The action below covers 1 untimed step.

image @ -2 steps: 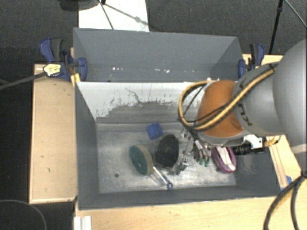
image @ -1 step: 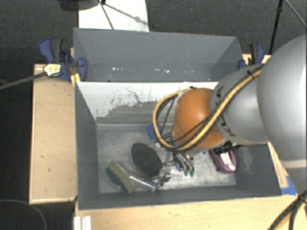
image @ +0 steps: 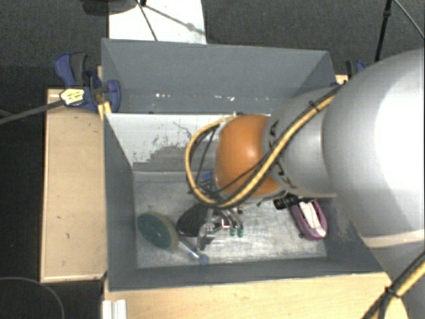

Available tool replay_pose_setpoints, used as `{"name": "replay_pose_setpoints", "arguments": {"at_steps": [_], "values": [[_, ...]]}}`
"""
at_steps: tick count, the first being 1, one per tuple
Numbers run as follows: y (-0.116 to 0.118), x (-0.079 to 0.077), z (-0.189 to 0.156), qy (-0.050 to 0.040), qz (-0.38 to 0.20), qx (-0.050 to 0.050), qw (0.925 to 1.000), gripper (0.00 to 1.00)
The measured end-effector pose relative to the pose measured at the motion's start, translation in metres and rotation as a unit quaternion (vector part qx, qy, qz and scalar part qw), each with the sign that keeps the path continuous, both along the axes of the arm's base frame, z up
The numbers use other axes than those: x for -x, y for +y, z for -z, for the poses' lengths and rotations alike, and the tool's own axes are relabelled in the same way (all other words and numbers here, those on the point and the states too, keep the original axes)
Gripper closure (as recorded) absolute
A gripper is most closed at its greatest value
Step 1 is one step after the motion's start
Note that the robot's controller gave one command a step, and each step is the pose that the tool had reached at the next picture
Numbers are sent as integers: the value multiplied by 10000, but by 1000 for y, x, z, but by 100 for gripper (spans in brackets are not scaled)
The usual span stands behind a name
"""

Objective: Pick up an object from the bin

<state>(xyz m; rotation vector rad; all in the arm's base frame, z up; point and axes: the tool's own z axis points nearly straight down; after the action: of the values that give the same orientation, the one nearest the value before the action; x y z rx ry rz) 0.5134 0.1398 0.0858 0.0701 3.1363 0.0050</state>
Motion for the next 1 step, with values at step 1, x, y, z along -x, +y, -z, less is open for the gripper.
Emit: {"name": "replay_pose_setpoints", "arguments": {"at_steps": [1], "values": [[-2, 0, 0, 6, -5, 13, 10000, 100]]}}
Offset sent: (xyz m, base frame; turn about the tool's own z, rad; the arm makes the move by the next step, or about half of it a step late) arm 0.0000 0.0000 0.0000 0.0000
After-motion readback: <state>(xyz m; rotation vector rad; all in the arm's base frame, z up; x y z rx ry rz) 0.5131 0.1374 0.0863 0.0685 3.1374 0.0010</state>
